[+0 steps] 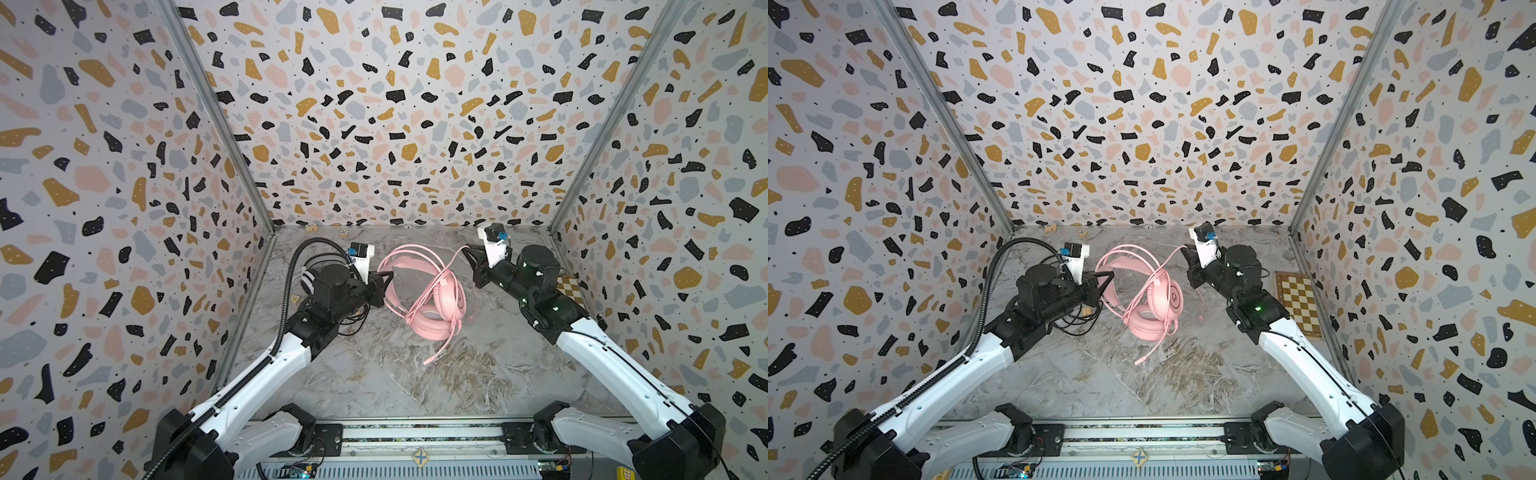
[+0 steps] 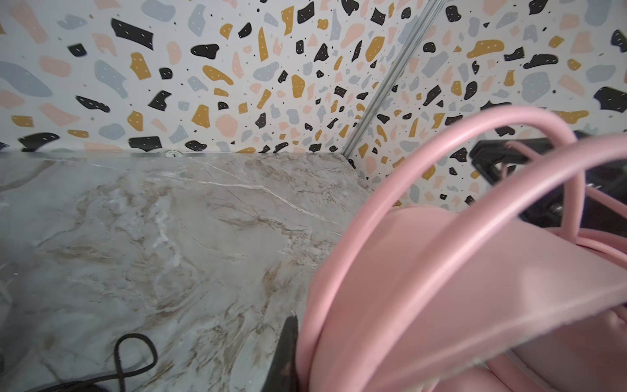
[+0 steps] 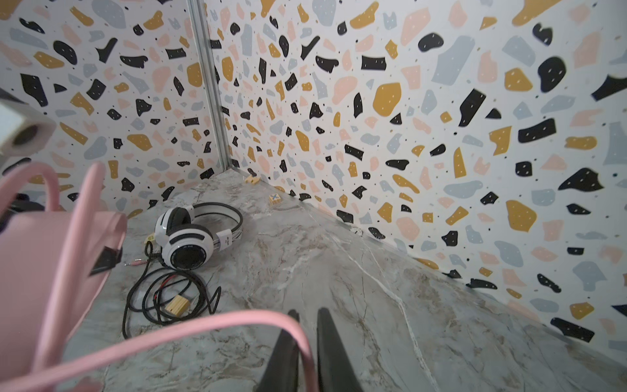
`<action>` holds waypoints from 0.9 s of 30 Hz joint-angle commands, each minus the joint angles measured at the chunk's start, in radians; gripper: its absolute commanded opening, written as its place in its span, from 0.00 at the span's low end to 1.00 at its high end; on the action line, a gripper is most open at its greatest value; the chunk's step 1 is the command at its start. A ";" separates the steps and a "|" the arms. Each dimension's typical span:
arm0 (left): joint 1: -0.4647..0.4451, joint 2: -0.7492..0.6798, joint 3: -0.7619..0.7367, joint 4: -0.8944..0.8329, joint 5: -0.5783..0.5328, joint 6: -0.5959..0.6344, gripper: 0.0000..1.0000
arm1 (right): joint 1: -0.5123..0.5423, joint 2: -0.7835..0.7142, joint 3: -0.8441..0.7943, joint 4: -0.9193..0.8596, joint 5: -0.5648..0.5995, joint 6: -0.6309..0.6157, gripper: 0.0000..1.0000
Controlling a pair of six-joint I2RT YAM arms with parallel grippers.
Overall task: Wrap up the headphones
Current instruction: 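Loop the pink cable over and around the headset with the right gripper, then release the cable and lower the right gripper to the cable below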
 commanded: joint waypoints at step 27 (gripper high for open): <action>0.088 0.012 0.042 0.293 0.099 -0.329 0.00 | -0.005 0.001 -0.429 0.451 -0.284 0.335 0.29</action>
